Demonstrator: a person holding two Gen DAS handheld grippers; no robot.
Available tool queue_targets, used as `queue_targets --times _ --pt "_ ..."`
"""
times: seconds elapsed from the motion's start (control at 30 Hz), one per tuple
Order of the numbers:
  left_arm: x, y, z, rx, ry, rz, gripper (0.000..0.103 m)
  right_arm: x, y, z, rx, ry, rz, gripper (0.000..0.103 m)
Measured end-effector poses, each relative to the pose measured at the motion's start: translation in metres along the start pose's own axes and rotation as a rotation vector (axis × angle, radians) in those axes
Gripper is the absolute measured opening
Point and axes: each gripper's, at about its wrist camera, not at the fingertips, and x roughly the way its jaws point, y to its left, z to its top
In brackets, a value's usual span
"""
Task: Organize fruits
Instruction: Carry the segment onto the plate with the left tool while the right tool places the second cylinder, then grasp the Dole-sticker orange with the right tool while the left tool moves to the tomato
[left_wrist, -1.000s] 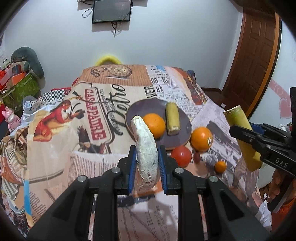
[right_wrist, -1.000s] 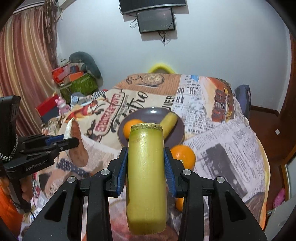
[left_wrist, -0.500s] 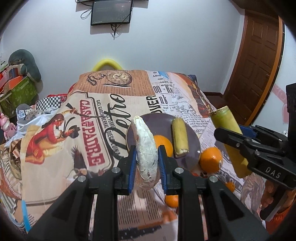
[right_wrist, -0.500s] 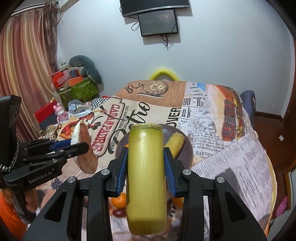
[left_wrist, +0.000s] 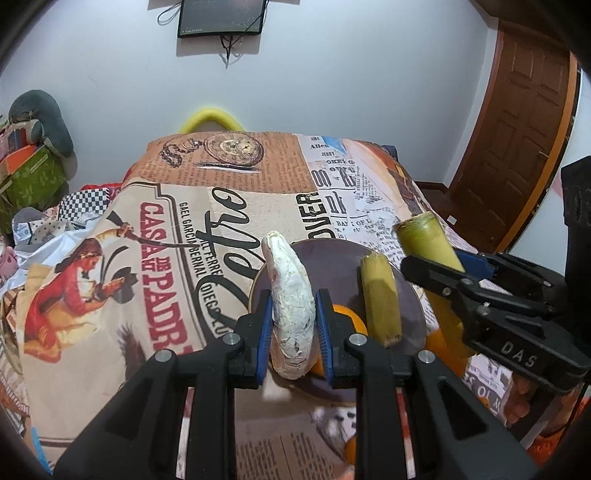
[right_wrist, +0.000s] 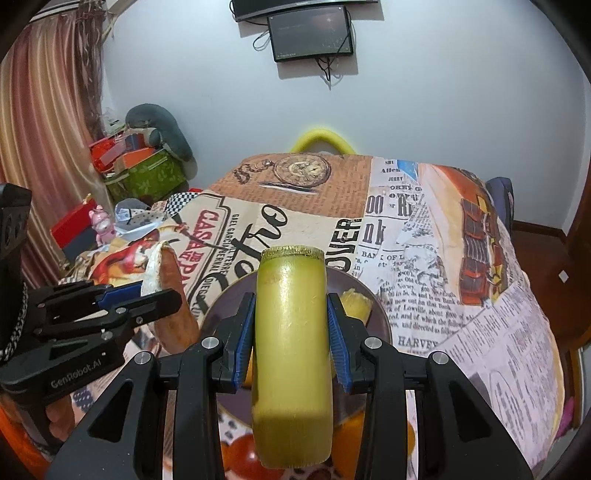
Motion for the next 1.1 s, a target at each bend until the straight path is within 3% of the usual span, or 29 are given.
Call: queue_targets --times 0.23,0.57,0.8,1.1 --pt "0.023 0.006 0.010 -0.037 0.011 -0.009 0.022 0.033 -0.006 0.005 0.009 0.058 0.010 0.034" --pt "0.043 -0.006 0.013 0.004 0.048 -0.019 0.025 0.057 -0.010 -0.006 -0.004 0.144 -0.019 0.034" --pt "0.046 -0.003 0.009 -0.016 0.070 -0.026 0.027 0.049 -0.014 -0.008 -0.018 0.129 -0.026 0.034" --pt "0.015 -0.010 0.002 0.007 0.044 -0.003 0.028 0.016 -0.016 -0.011 -0.011 0.089 -0.042 0.034"
